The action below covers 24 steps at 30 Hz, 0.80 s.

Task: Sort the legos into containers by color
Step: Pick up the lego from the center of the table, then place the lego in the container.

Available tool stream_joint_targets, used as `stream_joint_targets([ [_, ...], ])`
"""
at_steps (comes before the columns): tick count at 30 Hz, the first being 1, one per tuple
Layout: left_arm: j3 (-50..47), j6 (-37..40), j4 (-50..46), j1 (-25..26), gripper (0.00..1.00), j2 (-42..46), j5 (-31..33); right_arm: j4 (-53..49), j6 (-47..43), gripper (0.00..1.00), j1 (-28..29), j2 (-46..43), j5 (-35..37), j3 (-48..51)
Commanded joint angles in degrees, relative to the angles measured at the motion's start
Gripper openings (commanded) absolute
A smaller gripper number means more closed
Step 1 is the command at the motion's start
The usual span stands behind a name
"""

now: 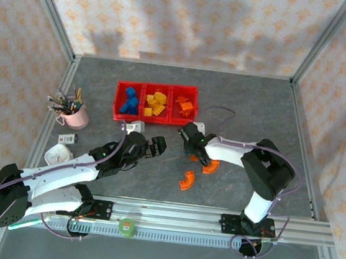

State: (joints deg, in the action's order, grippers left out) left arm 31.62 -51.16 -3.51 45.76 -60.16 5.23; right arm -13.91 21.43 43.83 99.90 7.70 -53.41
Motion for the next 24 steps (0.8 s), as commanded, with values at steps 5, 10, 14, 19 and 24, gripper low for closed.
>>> stream_joint_targets([
  [5,3.0,1.7,-1.9,0.3,0.99,0.9,4.6,-0.3,-1.2,0.28,-0.3,-4.6,-2.6,-4.6],
  [10,5.1,3.5,-3.4,-1.9,0.99,2.1,5.6,-1.0,-2.1,0.28,-1.6,-4.4,-3.0,-10.7],
  [14,6.4,5.3,-3.8,-5.6,0.99,2.4,4.1,-0.7,-2.8,0.28,-4.4,-0.4,-4.0,-17.5],
  [19,7.9,7.4,-3.9,-9.7,0.99,1.7,2.6,-1.2,-3.7,0.28,-7.0,6.9,-4.6,-27.2],
  [24,9.3,8.3,-3.1,-11.0,0.99,0.0,2.4,-3.6,-4.7,0.29,-9.3,14.9,-3.9,-37.9],
])
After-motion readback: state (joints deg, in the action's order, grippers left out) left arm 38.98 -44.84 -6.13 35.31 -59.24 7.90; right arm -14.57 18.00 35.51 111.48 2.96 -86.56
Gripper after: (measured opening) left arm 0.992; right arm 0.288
